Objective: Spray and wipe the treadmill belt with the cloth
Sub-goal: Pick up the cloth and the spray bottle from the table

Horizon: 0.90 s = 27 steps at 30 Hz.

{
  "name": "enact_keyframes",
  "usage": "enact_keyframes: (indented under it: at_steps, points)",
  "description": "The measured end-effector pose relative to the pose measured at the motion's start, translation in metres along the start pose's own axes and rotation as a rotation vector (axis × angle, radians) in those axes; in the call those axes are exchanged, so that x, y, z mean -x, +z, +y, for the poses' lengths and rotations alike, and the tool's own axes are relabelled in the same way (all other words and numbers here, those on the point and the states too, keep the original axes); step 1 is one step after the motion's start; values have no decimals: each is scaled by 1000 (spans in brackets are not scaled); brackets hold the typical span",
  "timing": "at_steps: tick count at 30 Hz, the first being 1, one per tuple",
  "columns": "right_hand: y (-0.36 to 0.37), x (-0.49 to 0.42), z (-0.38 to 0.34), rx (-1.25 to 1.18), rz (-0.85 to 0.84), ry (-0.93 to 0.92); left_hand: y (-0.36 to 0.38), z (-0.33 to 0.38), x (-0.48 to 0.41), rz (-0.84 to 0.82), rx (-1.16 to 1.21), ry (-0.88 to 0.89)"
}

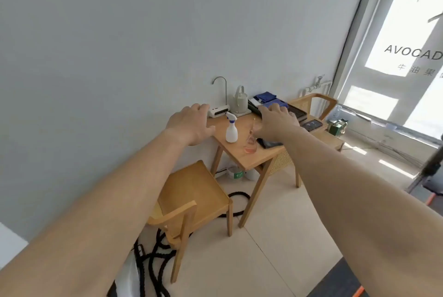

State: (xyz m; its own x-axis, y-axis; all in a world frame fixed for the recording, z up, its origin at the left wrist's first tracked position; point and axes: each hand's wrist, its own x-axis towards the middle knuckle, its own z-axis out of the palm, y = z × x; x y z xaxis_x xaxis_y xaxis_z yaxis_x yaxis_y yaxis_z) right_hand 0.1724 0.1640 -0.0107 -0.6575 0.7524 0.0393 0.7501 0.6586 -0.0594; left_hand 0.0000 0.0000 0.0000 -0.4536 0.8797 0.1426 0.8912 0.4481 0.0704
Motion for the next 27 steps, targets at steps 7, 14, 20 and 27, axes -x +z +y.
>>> enact_keyframes:
  at_steps: [7, 14, 20, 27]
  points:
    - [67, -81, -1, -96, -160, 105, 81, 3, -98, -180, 26, 109]
    - [116, -126, 68, -115, -260, 255, 153, 44, -173, -322, 80, 244]
    - [168, -190, 135, -173, -319, 348, 220, 87, -248, -437, 118, 318]
    - [245, -313, 207, -226, -424, 349, 319, 145, -360, -603, 197, 241]
